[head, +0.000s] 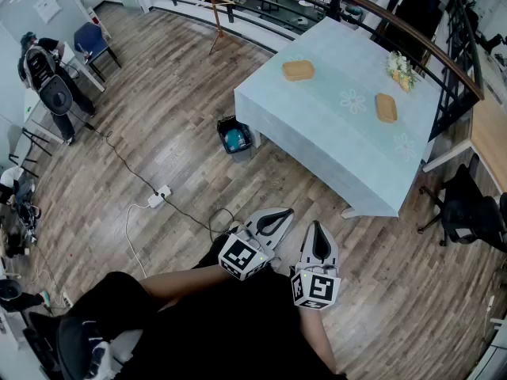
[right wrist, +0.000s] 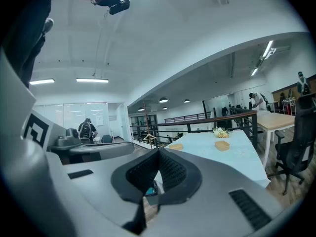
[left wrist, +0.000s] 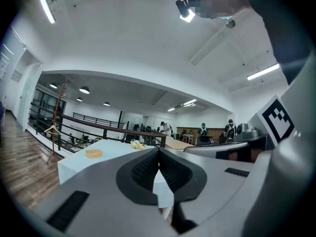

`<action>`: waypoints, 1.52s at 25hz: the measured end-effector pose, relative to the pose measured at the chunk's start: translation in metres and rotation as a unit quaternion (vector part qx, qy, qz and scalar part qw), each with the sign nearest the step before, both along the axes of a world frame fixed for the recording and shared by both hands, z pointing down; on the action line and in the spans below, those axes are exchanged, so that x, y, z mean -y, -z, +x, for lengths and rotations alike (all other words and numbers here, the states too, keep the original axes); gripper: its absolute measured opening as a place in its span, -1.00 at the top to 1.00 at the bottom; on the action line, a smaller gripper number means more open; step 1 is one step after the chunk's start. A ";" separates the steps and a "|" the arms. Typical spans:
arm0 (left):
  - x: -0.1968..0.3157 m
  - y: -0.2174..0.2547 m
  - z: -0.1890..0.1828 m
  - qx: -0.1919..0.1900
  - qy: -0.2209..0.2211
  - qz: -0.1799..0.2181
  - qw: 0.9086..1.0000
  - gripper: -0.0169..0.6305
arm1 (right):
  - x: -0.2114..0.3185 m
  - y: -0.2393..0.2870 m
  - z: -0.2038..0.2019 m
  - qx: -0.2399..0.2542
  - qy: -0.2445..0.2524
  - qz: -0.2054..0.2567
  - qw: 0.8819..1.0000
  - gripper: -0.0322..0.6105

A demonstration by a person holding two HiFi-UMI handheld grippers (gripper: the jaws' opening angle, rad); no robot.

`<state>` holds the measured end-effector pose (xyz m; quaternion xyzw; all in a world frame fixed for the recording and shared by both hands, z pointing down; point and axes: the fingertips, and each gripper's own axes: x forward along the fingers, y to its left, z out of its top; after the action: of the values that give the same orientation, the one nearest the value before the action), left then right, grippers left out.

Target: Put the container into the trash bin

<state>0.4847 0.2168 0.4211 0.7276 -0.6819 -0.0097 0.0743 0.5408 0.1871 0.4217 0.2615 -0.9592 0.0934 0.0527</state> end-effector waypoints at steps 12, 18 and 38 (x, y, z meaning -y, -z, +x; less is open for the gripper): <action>0.027 -0.018 -0.034 -0.022 0.032 -0.009 0.999 0.91 | 0.027 -0.010 -0.002 0.041 0.018 -0.043 0.998 0.79; 0.049 -0.029 -0.066 -0.028 0.031 -0.019 0.999 0.91 | 0.048 -0.021 -0.045 0.025 0.041 -0.058 0.997 0.79; 0.156 -0.035 -0.348 -0.095 0.072 -0.004 0.993 0.91 | 0.162 -0.034 -0.315 -0.058 0.115 -0.069 0.989 0.79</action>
<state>0.1368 0.0605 0.4565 0.6717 -0.7227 -0.0816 0.1411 0.2258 0.0253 0.4560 0.1500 -0.9695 0.1371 0.1369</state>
